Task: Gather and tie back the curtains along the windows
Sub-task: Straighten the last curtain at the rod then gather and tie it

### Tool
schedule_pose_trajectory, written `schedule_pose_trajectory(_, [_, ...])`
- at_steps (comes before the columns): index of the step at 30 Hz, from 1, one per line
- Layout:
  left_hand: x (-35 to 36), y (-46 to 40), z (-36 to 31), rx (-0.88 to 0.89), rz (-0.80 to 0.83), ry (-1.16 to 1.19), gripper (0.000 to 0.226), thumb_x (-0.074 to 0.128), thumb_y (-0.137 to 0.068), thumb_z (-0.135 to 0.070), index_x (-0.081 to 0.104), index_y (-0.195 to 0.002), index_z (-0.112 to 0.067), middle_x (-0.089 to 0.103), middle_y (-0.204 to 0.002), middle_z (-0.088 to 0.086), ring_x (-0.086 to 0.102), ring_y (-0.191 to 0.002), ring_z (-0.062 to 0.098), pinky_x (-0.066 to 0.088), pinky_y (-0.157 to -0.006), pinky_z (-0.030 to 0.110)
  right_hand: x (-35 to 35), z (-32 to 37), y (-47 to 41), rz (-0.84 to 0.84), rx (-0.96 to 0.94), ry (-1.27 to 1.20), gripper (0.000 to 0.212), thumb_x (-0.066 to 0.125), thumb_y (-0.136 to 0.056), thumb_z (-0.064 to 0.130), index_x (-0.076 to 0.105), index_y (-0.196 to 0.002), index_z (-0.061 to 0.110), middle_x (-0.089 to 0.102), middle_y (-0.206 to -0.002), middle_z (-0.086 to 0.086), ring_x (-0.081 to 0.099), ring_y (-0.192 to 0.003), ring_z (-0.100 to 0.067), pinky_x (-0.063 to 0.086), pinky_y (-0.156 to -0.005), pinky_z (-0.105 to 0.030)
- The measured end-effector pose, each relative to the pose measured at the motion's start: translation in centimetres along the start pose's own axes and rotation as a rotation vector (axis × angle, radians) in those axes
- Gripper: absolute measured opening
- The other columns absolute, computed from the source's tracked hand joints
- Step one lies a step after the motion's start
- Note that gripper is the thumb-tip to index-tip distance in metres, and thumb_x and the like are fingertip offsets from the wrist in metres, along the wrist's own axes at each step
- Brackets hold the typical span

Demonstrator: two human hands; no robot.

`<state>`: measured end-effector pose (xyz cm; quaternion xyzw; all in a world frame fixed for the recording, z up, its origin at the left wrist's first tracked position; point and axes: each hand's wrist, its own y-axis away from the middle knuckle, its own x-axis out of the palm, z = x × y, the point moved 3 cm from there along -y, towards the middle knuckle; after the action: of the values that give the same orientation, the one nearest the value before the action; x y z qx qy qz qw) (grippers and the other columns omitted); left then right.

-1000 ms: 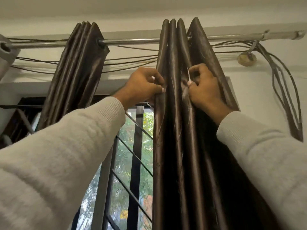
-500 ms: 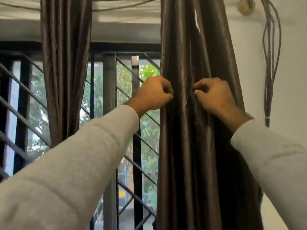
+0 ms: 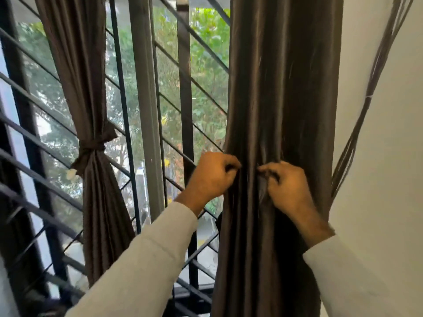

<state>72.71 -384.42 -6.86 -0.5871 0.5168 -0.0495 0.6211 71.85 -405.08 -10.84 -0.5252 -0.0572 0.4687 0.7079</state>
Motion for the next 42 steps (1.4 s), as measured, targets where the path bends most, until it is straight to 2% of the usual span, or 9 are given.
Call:
schedule_pose_trajectory(4, [3.6, 5.5, 1.9, -0.01, -0.187, 0.059, 0.029, 0.067, -0.095, -0.021, 0.077, -0.121, -0.025, 0.079, -0.107, 0.006, 0.077, -0.098, 0.028, 0.062, -0.087, 0.045, 2.2, -2.1, 5.7, -0.134, -0.007, -0.074, 0.024, 0.073, -0.096, 0.007, 0.079, -0.119, 0.013, 0.071, -0.111, 0.001, 0.066, -0.097, -0.002, 0.039, -0.092, 0.002])
schedule_pose_trajectory(8, [7.0, 8.5, 2.8, -0.02, -0.315, 0.02, 0.022, 0.071, -0.096, -0.007, 0.075, -0.117, -0.015, 0.074, -0.107, 0.005, 0.075, -0.093, 0.026, 0.061, -0.079, 0.041, 4.9, -5.2, 8.8, -0.053, 0.13, -0.15, 0.022, 0.074, -0.094, 0.005, 0.082, -0.11, 0.018, 0.072, -0.108, -0.002, 0.073, -0.097, -0.016, 0.039, -0.09, 0.004])
schedule_pose_trajectory(11, [8.4, 9.3, 1.7, -0.039, -0.443, 0.006, 0.02, 0.074, -0.098, -0.004, 0.066, -0.113, -0.015, 0.068, -0.108, 0.003, 0.07, -0.09, 0.023, 0.059, -0.078, 0.036, 5.8, -5.6, 9.8, -0.068, 0.145, -0.2, 0.026, 0.082, -0.09, 0.033, 0.08, -0.113, 0.021, 0.067, -0.119, -0.003, 0.067, -0.106, -0.008, 0.041, -0.094, 0.0])
schedule_pose_trajectory(17, [11.2, 10.9, 2.1, -0.028, -0.469, -0.239, 0.012, 0.075, -0.097, -0.004, 0.075, -0.108, -0.004, 0.074, -0.105, 0.012, 0.071, -0.093, 0.03, 0.057, -0.085, 0.034, 8.6, -7.6, 10.6, -0.098, 0.084, -0.013, 0.032, 0.081, -0.09, 0.043, 0.08, -0.107, 0.017, 0.065, -0.124, -0.016, 0.069, -0.106, -0.036, 0.061, -0.091, -0.044])
schedule_pose_trajectory(21, [11.5, 10.2, 2.8, -0.085, -0.366, -0.174, 0.028, 0.069, -0.096, -0.002, 0.074, -0.124, -0.004, 0.075, -0.114, 0.01, 0.07, -0.105, 0.026, 0.051, -0.099, 0.025, 9.3, -9.0, 10.9, -0.145, 0.053, -0.019, 0.021, 0.074, -0.096, 0.029, 0.079, -0.1, 0.01, 0.069, -0.109, -0.017, 0.072, -0.091, -0.038, 0.063, -0.08, -0.041])
schedule_pose_trajectory(28, [13.8, 13.0, 2.2, -0.023, -0.312, -0.115, 0.021, 0.074, -0.096, -0.008, 0.079, -0.117, -0.007, 0.079, -0.109, 0.007, 0.075, -0.099, 0.022, 0.059, -0.091, 0.033, 9.3, -10.4, 15.8, -0.209, 0.015, -0.016, 0.022, 0.073, -0.098, 0.027, 0.081, -0.106, 0.009, 0.072, -0.108, -0.018, 0.074, -0.09, -0.035, 0.062, -0.086, -0.045])
schedule_pose_trajectory(31, [14.6, 13.3, 2.3, -0.147, -0.374, 0.088, 0.025, 0.077, -0.095, -0.007, 0.08, -0.119, -0.012, 0.081, -0.111, 0.002, 0.075, -0.099, 0.009, 0.056, -0.096, 0.019, 10.8, -10.3, 17.9, -0.182, -0.064, -0.006, 0.021, 0.072, -0.098, 0.023, 0.082, -0.108, 0.007, 0.075, -0.112, -0.019, 0.075, -0.095, -0.037, 0.061, -0.089, -0.049])
schedule_pose_trajectory(36, [13.8, 14.2, 2.8, -0.189, -0.344, 0.362, 0.022, 0.072, -0.099, -0.014, 0.08, -0.119, -0.016, 0.08, -0.107, -0.007, 0.076, -0.094, 0.002, 0.061, -0.086, 0.026, 10.8, -7.9, 18.6, -0.143, -0.025, -0.022, 0.027, 0.065, -0.1, 0.024, 0.081, -0.109, 0.005, 0.076, -0.116, -0.016, 0.075, -0.104, -0.029, 0.055, -0.105, -0.034])
schedule_pose_trajectory(42, [12.9, 15.5, 1.8, -0.21, -0.306, 0.385, 0.029, 0.084, -0.093, -0.025, 0.079, -0.118, -0.011, 0.073, -0.098, -0.014, 0.067, -0.083, -0.013, 0.052, -0.08, 0.007, 10.0, -5.3, 19.4, -0.025, 0.006, -0.057, 0.031, 0.055, -0.103, 0.017, 0.075, -0.127, 0.011, 0.069, -0.134, -0.007, 0.066, -0.125, -0.016, 0.046, -0.114, -0.028])
